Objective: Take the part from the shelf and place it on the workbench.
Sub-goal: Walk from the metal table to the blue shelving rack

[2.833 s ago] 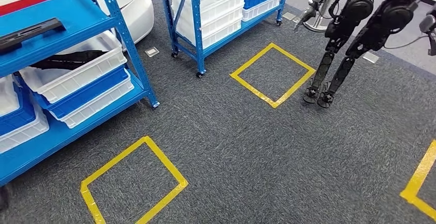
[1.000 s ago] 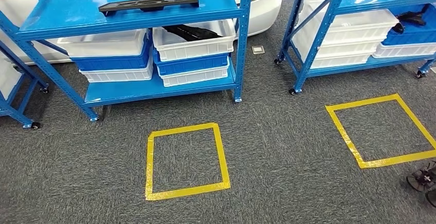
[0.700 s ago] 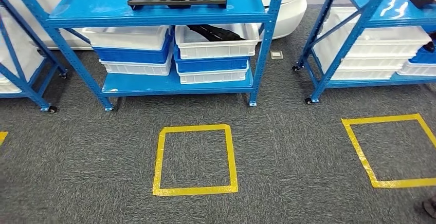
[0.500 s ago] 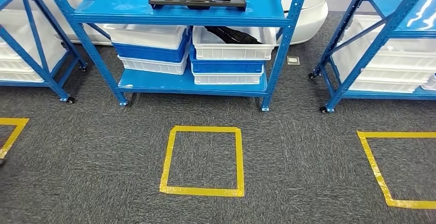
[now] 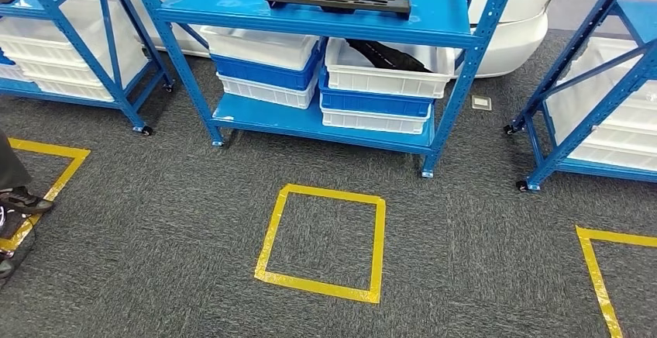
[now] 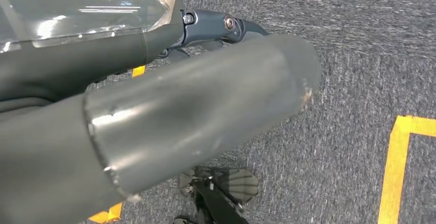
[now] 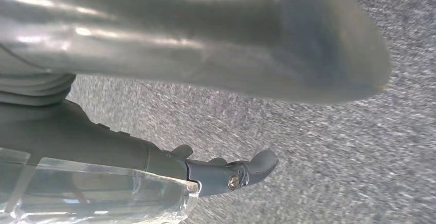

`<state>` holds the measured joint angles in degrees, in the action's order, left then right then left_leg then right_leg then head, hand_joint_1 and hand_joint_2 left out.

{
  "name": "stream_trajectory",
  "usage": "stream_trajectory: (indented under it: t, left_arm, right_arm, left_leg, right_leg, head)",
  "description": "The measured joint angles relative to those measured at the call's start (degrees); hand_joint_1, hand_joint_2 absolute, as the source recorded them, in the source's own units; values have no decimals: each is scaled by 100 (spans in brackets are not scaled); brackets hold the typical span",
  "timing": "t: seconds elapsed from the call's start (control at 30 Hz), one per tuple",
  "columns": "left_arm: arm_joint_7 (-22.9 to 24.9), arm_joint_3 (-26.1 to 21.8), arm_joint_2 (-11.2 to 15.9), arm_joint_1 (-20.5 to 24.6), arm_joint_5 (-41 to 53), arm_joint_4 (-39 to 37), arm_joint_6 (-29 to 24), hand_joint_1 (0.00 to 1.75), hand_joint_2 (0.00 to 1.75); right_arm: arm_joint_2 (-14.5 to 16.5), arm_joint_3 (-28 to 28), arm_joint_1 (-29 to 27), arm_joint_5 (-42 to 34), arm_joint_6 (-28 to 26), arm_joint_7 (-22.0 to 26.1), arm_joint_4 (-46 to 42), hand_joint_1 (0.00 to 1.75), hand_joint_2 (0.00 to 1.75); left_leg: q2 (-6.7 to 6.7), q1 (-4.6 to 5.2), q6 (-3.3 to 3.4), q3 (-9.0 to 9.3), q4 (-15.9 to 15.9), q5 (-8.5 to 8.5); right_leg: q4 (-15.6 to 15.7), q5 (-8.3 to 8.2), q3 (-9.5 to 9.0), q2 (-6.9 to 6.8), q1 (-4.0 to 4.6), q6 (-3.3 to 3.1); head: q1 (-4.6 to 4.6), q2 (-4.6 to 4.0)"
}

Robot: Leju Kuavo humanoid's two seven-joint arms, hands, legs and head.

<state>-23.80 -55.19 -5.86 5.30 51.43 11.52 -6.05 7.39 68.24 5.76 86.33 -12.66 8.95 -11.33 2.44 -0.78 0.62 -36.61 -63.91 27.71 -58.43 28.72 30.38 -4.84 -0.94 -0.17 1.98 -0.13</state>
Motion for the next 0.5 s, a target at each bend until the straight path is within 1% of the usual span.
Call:
stream_trajectory:
  t: [0.03, 0.07, 0.1, 0.13, 0.17, 0.2, 0.23, 0.27, 0.3, 0.33, 0.37, 0.4, 0.43, 0.47, 0.5]
  left_arm:
    - [1, 0, 3, 13, 0, 1, 1, 0, 0]
    - [1, 0, 4, 27, 0, 1, 1, 0, 0]
    - [2, 0, 7, 38, 0, 1, 2, 0, 0]
    - [3, -1, 9, 43, 0, 1, 2, 0, 0]
    - [3, -1, 11, 40, 0, 1, 2, 0, 0]
    - [4, -2, 8, 39, 0, 1, 2, 0, 0]
    - [6, -2, 5, 41, -1, 0, 1, 0, 0]
    - [6, -2, -1, 46, -3, -1, 1, 0, 0]
    - [7, -2, -4, 55, -4, -1, 0, 0, 0]
    - [7, -2, -3, 57, -6, -1, 0, 0, 0]
    - [7, -2, -3, 54, -7, -1, 0, 0, 0]
    - [7, -2, -4, 48, -7, -1, 1, 0, 0]
    - [8, -2, -8, 41, -7, -1, 1, 0, 0]
    - [8, -2, -13, 38, -7, -1, 2, 0, 0]
    - [9, -2, -19, 37, -7, -1, 2, 0, 0]
  right_arm:
    - [4, 0, 4, 0, 4, 2, -1, 0, 0]
    - [7, 0, 9, -1, 7, 3, -1, 0, 0]
    - [11, 0, 13, -1, 9, 4, 0, 0, 0]
    - [15, 0, 21, -2, 11, 5, -1, 0, 0]
    - [19, -1, 29, -2, 11, 5, -1, 0, 0]
    - [20, -1, 33, -2, 11, 5, -1, 0, 0]
    - [18, -2, 37, -2, 11, 5, -1, 0, 0]
    - [15, -2, 32, -2, 11, 5, -1, 0, 0]
    - [11, -2, 23, -2, 11, 5, 0, 0, 0]
    - [10, -2, 12, -2, 11, 5, 0, 0, 0]
    - [7, -2, -1, -2, 11, 4, 0, 0, 0]
    - [4, -2, -11, -3, 11, 4, 0, 0, 0]
    - [0, -1, -17, -5, 11, 4, -1, 0, 0]
    - [-5, -1, -17, -7, 11, 5, -1, 0, 0]
    - [-10, 0, -14, -8, 11, 5, -1, 0, 0]
  left_leg:
    - [123, 24, 33, 161, 294, -92]
    - [205, 48, 64, 238, 441, -120]
    - [213, 71, 86, 248, 477, -115]
    - [136, 84, 109, 244, 500, -125]
    - [60, 70, 138, 274, 547, -155]
    - [-13, 55, 168, 309, 606, -192]
    - [-87, 35, 201, 343, 664, -233]
    - [-163, 16, 224, 367, 704, -265]
    - [-244, 18, 240, 360, 715, -276]
    - [-333, 18, 248, 351, 714, -279]
    - [-426, 19, 247, 346, 713, -278]
    - [-516, 20, 245, 345, 710, -278]
    - [-602, 20, 241, 349, 707, -277]
    - [-688, 20, 229, 355, 702, -276]
    - [-766, 29, 208, 354, 691, -272]
  right_leg:
    - [1, 19, -19, -49, 15, 24]
    - [2, 36, -39, -99, 24, 50]
    - [12, 51, -59, -157, 29, 82]
    - [33, 59, -89, -220, 27, 113]
    - [36, 75, -110, -243, 31, 144]
    - [-25, 127, -103, -165, 35, 160]
    - [-180, 218, -45, -27, 36, 160]
    - [-471, 362, 89, 153, 31, 144]
    - [-851, 529, 275, 312, 21, 117]
    - [-1218, 662, 468, 389, 15, 107]
    - [-1474, 733, 615, 426, 13, 118]
    - [-1524, 704, 667, 443, 13, 151]
    - [-1348, 582, 610, 461, 12, 199]
    - [-976, 397, 457, 511, 6, 249]
    - [-559, 216, 289, 612, -3, 289]
  head:
    - [-6, 0]
    - [-8, 0]
    - [-13, 0]
    - [-13, 0]
    - [-16, 0]
    - [-26, 0]
    - [-37, 0]
    - [-56, 0]
    - [-66, 0]
    - [-75, 0]
    - [-81, 0]
    - [-82, 0]
    - [-82, 0]
    - [-82, 0]
    - [-86, 0]
